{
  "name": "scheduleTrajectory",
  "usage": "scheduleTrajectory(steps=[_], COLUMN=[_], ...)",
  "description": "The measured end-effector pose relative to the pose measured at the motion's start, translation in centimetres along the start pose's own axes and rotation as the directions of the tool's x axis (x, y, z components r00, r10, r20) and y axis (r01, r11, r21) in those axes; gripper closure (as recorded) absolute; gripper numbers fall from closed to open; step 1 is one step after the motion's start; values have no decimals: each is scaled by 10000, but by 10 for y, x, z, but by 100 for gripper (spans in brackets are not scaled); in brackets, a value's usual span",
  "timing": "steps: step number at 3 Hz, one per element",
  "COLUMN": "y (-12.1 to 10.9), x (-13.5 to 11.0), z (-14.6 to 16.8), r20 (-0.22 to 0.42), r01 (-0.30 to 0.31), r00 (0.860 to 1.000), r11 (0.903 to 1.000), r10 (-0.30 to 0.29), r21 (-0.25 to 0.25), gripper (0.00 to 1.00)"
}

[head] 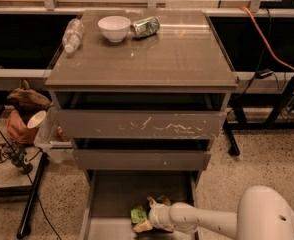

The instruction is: Pick green rice chip bag from bottom drawer and place on counter

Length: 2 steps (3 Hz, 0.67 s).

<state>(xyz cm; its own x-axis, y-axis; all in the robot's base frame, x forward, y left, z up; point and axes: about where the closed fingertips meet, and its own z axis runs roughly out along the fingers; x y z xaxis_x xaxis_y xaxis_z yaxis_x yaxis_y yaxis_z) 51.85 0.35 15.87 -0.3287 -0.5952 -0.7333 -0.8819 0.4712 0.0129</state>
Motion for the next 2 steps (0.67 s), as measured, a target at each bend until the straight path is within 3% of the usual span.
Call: scheduleTrajectory(steps=[2], y=[0], x=[0], z=[0], r20=[1], r01=[0], r00=[10000], r11=[10000], r10=[0], r21=[-1], gripper=[65])
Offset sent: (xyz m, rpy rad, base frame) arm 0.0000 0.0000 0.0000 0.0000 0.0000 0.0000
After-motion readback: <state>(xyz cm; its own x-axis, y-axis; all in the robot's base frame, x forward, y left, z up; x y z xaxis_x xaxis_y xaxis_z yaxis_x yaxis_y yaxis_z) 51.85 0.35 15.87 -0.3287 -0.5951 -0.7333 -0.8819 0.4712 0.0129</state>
